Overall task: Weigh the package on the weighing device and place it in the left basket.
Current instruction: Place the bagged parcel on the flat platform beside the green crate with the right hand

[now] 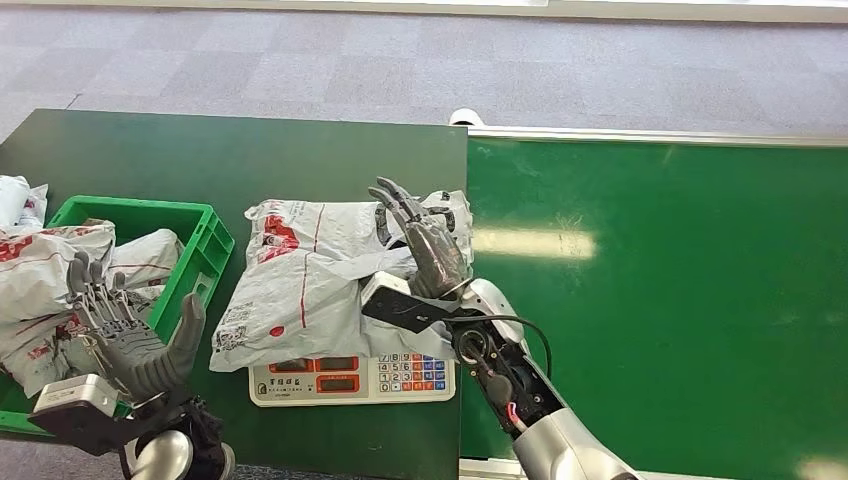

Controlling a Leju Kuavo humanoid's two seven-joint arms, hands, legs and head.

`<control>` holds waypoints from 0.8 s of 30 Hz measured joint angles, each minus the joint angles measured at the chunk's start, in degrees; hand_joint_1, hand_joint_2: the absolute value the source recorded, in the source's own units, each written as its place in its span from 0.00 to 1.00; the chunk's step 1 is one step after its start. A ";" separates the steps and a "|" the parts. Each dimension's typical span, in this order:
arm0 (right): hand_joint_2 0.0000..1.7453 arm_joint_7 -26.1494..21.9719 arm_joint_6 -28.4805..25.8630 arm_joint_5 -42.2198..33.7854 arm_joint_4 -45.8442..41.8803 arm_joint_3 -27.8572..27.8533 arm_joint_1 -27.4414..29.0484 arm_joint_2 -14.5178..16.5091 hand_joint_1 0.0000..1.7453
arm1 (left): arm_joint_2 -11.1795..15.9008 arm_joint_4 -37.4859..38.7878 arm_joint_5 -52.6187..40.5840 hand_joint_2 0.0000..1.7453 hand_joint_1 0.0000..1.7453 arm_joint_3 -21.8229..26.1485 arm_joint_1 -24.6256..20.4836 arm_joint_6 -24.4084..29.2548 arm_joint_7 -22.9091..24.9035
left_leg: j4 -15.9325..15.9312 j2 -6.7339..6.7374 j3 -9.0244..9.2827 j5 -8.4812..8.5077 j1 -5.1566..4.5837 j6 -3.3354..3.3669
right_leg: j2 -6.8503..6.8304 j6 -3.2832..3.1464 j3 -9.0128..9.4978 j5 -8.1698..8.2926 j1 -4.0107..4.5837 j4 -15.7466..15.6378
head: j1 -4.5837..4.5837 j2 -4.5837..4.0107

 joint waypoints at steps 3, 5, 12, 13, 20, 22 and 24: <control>1.00 -1.86 2.80 -6.03 -4.24 -1.92 2.28 -0.61 0.00 | 0.04 -0.02 -2.83 1.00 0.00 -0.81 -0.37 -1.17 0.09 | 0.01 -0.01 0.00 0.00 0.00 0.00 | 0.00 0.00 0.00 0.00 0.00 0.00 | -0.01 0.00; 1.00 -2.87 5.06 -10.63 -7.06 -2.97 3.68 -0.95 0.00 | 0.07 -0.30 -5.95 1.00 0.00 -1.83 -1.31 -2.90 1.06 | 0.01 -0.01 0.00 0.00 0.00 0.00 | 0.00 0.00 0.00 0.00 0.00 0.00 | 0.00 0.00; 1.00 -4.87 9.62 -21.36 -14.41 -4.85 7.65 -1.52 0.00 | 0.41 -1.43 -18.98 1.00 0.00 -6.43 -6.62 -11.27 9.15 | 0.01 0.01 0.03 0.00 0.00 0.00 | 0.00 0.00 0.01 0.01 0.00 0.00 | -0.01 0.00; 1.00 -5.05 9.67 -22.25 -15.51 -4.96 8.34 -1.54 0.00 | 0.51 -1.44 -21.49 1.00 0.00 -7.22 -7.57 -12.54 10.82 | 0.01 0.00 0.03 0.00 0.00 0.00 | 0.00 0.00 0.01 0.01 0.00 0.00 | -0.01 0.00; 1.00 -4.09 6.73 -23.93 -24.02 -5.24 13.75 -1.89 0.00 | 1.26 2.16 -36.50 1.00 0.00 -12.51 -16.55 -19.63 23.28 | 0.02 -0.04 0.03 0.00 0.00 0.00 | -0.04 0.00 0.02 0.01 -0.01 -0.01 | -0.01 0.00; 1.00 -3.99 4.88 -23.28 -26.94 -5.34 15.47 -1.97 0.00 | 1.44 5.38 -42.48 1.00 0.00 -13.86 -19.42 -22.39 29.77 | 0.02 -0.03 0.04 0.00 0.00 0.00 | -0.06 0.00 0.02 0.01 -0.01 -0.01 | -0.01 0.00; 1.00 -3.99 3.14 -22.54 -30.10 -5.42 17.24 -2.11 0.00 | 1.49 9.74 -49.23 1.00 0.00 -14.87 -22.17 -25.10 36.19 | 0.02 0.01 0.05 0.00 0.00 0.00 | -0.05 0.00 0.02 0.01 -0.01 -0.01 | -0.01 0.00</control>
